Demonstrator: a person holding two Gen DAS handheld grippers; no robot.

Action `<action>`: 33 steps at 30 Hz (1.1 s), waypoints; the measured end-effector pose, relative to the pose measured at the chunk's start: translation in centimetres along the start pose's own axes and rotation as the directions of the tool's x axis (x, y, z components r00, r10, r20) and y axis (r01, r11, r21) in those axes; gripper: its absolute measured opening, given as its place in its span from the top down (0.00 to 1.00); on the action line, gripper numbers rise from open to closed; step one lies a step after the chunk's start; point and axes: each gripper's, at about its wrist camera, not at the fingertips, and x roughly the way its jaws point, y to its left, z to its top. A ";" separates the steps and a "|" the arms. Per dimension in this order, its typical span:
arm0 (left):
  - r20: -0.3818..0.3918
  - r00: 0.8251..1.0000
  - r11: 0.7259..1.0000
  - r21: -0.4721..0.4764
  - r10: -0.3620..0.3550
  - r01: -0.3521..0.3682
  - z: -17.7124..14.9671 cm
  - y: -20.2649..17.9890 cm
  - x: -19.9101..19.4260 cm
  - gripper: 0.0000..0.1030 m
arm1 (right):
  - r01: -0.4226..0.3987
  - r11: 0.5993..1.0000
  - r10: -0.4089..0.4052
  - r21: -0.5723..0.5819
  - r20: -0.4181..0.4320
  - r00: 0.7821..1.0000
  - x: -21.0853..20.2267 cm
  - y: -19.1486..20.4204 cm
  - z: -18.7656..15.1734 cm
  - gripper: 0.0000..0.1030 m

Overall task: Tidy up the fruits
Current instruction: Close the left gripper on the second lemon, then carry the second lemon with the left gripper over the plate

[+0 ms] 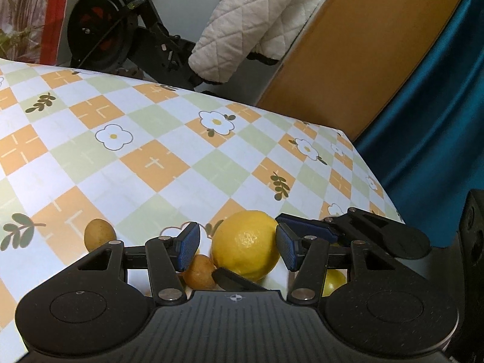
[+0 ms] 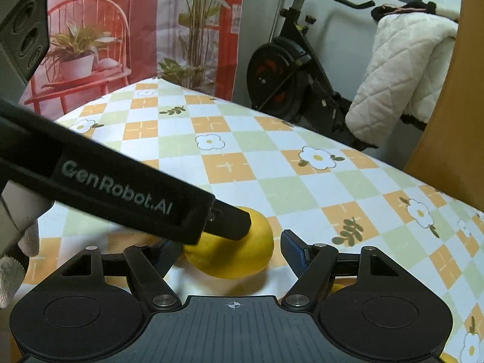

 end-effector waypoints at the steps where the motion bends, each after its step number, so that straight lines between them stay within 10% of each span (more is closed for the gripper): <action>1: -0.001 1.000 1.000 0.004 0.000 0.000 -0.1 -0.1 0.0 0.44 | -0.005 1.000 0.005 0.013 -0.004 1.000 0.1 -0.2 0.0 0.33; 33: 0.013 0.998 0.992 0.112 0.056 -0.057 -4.4 -4.1 -4.3 0.51 | -0.065 0.985 0.057 0.157 0.054 0.997 -5.5 0.6 -3.8 0.52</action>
